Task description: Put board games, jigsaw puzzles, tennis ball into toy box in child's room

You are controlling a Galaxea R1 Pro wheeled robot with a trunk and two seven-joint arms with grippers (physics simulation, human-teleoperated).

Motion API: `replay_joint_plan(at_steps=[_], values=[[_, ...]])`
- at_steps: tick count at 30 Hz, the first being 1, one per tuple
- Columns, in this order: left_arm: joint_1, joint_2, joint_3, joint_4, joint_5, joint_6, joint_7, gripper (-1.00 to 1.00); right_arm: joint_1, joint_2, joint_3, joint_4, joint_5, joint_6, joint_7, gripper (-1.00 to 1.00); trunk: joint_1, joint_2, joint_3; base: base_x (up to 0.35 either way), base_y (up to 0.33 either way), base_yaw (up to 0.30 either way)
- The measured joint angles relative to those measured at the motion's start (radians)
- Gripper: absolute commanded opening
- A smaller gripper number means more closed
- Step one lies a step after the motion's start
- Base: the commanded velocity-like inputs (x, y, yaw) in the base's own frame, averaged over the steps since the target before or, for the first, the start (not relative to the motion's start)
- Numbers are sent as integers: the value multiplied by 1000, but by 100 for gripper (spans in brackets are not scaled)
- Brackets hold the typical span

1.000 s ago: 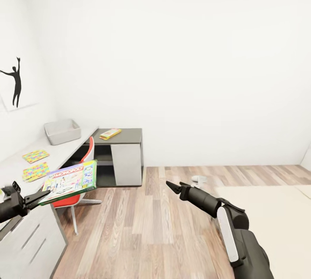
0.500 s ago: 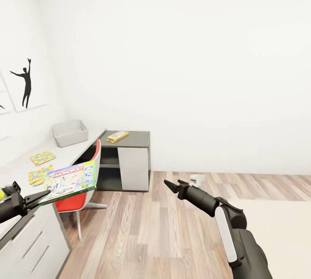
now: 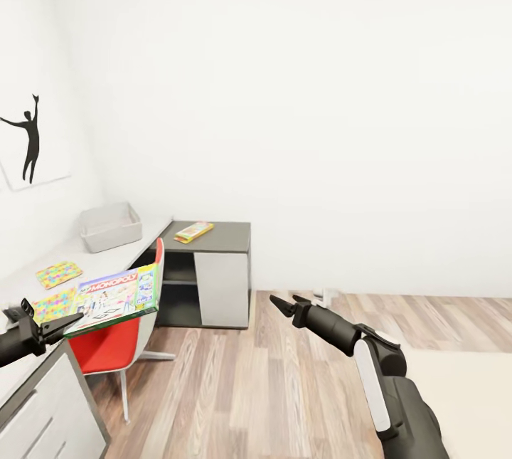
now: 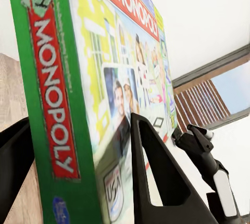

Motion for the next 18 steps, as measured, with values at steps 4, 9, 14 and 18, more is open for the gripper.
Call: replay_joint_plan(at_steps=[4,9,14,18], values=[[0,0,0,0,0,0,2,-100,0,0,1,-1,3,0,0,100,0,0,3,332,125,195],[0,-1,0,0,0,-1,4,-100,0,1,2,-1,3,0,0,100,0,0,8,332,108,244],[0,-3,0,0,0,-2,5,-100,0,0,2,-1,4,0,1,100,0,0,11,332,25,244],[0,-3,-1,0,0,-3,5,-100,0,-1,1,-1,4,-1,1,100,0,0,11,332,3,63]])
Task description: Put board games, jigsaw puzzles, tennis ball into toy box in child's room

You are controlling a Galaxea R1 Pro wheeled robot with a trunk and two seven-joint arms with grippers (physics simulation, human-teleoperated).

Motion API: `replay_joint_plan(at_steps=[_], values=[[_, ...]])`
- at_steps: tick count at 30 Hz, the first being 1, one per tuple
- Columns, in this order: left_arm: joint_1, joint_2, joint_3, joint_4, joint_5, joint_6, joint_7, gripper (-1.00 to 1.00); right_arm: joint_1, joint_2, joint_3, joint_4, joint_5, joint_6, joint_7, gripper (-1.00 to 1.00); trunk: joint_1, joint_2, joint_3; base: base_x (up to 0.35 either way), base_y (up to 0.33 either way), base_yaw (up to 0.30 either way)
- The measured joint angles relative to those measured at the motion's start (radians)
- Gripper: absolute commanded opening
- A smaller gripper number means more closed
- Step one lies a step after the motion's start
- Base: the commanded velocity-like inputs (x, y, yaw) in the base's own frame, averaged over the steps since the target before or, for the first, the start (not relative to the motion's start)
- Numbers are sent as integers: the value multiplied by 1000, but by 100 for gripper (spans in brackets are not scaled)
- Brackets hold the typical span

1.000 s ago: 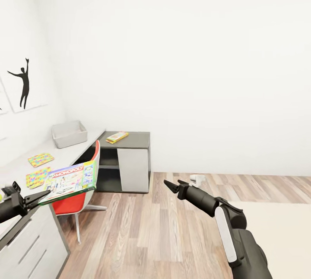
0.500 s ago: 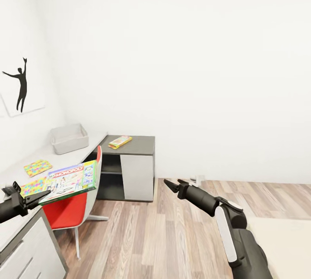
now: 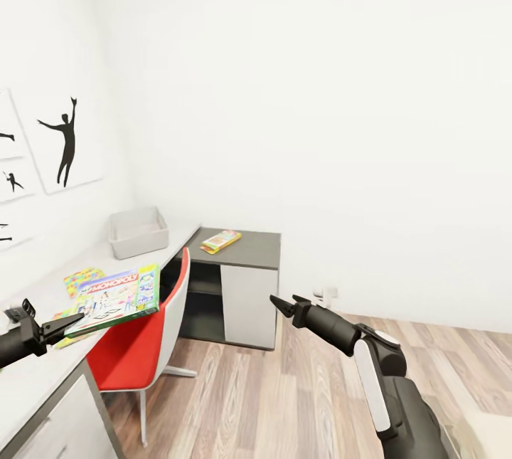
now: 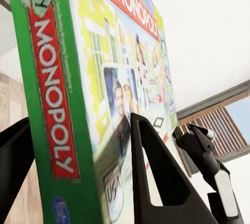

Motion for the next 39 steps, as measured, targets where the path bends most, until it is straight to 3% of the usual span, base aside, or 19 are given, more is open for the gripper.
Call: replay_joint_plan(at_steps=[11,20,39], values=[[0,-2,-1,0,0,0,0,-100,0,0,0,0,-1,-1,0,100,0,0,0,331,0,12],[0,-1,-1,0,1,0,0,-100,0,0,36,-1,2,1,-1,100,0,0,0,325,0,255],[0,-2,-1,0,2,0,0,-100,0,0,41,-3,3,0,-1,100,0,0,2,321,-85,104]])
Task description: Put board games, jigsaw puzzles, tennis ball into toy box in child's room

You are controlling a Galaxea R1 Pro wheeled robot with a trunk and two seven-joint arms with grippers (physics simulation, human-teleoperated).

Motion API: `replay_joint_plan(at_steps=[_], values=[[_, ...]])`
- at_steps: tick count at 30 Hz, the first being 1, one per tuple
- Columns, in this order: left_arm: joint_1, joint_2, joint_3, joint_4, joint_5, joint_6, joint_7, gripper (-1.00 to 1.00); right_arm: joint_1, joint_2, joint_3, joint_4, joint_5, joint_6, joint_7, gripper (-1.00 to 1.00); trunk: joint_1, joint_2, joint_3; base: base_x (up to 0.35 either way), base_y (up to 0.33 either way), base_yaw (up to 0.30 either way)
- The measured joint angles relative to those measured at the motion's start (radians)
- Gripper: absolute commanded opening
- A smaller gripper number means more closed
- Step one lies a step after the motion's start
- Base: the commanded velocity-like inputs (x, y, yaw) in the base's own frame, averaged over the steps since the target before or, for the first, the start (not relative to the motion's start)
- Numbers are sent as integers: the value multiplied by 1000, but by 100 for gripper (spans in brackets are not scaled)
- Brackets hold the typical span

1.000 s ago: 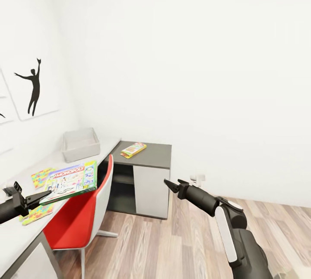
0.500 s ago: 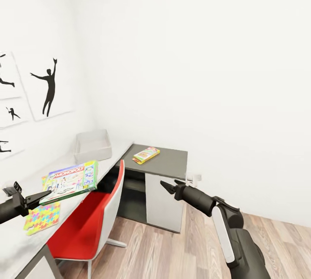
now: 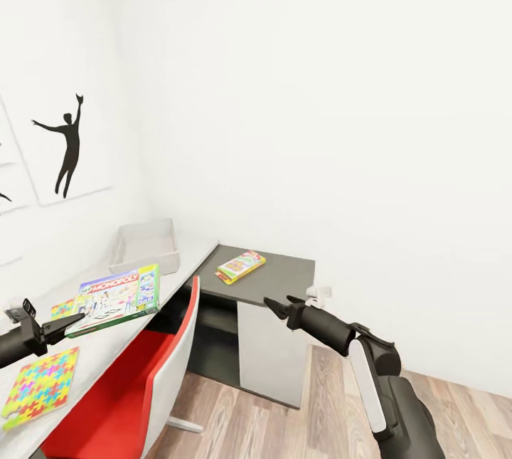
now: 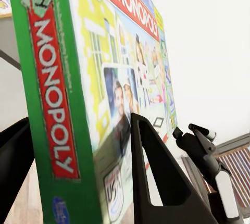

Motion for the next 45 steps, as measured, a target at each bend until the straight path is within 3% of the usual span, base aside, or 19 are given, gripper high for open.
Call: replay_joint_plan(at_steps=[28,32,37,41,45], values=[[0,-1,1,0,1,-1,1,-100,0,1,4,1,4,4,-1,100,0,0,2,277,-173,284],[0,0,0,0,3,-4,-2,-100,-6,3,48,0,4,31,-59,100,0,0,2,248,-180,289],[0,1,-2,-1,3,-51,-9,-100,-55,29,107,-28,-10,214,-230,100,0,0,2,224,-179,289],[0,-1,-3,-6,3,-61,-8,-100,-72,29,175,-45,-7,261,-257,100,0,0,2,192,-169,289],[0,-1,-3,-8,3,-62,-6,-100,-75,29,197,-52,-2,269,-262,100,0,0,2,178,-164,289]])
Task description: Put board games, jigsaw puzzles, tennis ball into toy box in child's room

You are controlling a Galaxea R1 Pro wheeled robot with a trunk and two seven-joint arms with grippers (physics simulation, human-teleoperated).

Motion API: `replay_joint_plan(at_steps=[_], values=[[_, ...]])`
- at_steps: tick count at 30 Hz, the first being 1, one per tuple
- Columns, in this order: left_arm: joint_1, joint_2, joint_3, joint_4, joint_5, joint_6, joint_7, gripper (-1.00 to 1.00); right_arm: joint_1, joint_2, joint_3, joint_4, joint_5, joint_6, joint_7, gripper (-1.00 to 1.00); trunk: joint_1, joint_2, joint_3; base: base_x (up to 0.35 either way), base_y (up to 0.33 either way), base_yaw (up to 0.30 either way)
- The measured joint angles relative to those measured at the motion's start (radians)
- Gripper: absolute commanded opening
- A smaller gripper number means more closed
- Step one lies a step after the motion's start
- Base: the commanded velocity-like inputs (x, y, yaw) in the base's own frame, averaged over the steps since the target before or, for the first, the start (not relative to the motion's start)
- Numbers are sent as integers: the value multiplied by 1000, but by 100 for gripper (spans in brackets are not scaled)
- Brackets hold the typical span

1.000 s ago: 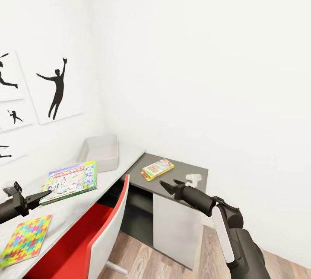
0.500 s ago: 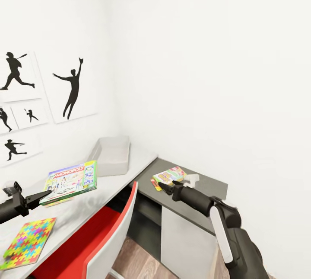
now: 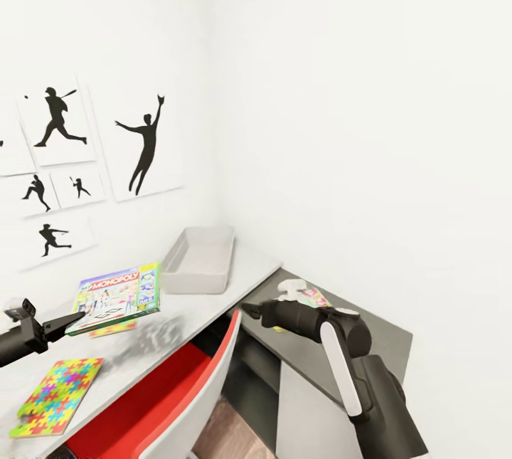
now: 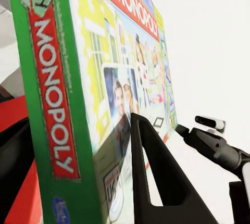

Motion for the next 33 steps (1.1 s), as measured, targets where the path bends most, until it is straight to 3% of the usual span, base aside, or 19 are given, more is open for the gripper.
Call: replay_joint_plan(at_steps=[7,33], values=[[0,0,1,0,0,0,4,-100,0,0,2,-1,3,-1,0,100,0,0,0,195,-122,289],[0,-2,1,0,-2,-1,4,-100,0,-1,-4,5,0,-7,-2,100,0,0,0,225,-1,289]])
